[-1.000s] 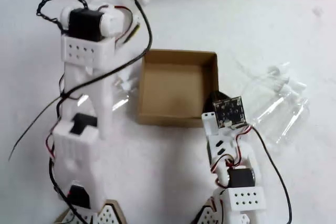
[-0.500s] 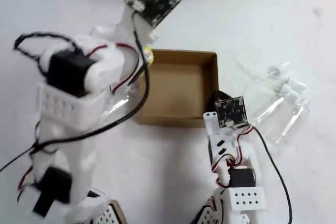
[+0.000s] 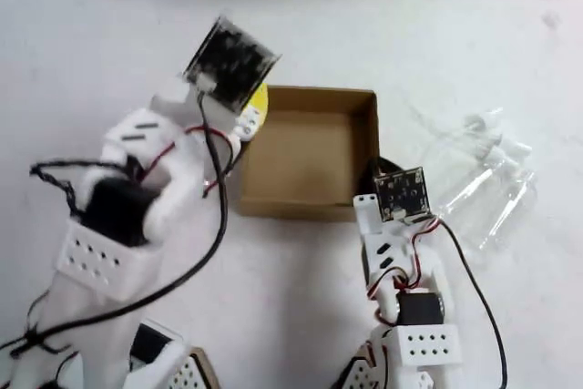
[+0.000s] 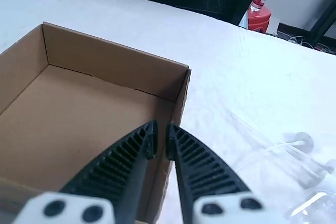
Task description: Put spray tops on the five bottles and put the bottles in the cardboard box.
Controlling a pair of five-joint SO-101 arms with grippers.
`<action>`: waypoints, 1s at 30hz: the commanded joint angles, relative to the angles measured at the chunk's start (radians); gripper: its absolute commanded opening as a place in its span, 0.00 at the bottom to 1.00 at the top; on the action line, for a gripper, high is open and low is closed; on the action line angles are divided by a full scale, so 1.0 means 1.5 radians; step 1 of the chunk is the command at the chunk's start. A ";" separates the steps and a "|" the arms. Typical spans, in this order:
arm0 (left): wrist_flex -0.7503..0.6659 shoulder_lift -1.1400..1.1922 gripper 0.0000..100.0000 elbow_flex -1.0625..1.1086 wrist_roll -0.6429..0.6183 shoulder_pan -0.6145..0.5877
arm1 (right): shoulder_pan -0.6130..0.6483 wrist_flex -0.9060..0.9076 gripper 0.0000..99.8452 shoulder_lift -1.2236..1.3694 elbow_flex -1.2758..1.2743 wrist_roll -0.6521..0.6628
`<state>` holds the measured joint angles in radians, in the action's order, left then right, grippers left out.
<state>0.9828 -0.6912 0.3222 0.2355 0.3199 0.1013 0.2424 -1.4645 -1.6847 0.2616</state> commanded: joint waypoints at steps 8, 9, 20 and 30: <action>-0.569 -0.077 0.02 0.322 -0.232 0.007 | -0.020 -0.028 0.02 0.007 -0.007 0.007; -0.611 -0.061 0.02 0.340 -0.234 0.008 | -0.029 -0.037 0.02 0.008 -0.007 0.004; -0.977 0.253 0.02 0.396 -0.231 0.021 | -0.049 -0.049 0.02 0.009 -0.007 0.003; -1.069 0.483 0.02 0.301 -0.230 -0.003 | -0.047 -0.050 0.02 0.009 -0.007 0.003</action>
<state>-0.5455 -0.0330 0.8746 -0.1051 0.3414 0.0399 0.1887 -1.4553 -1.6847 0.2616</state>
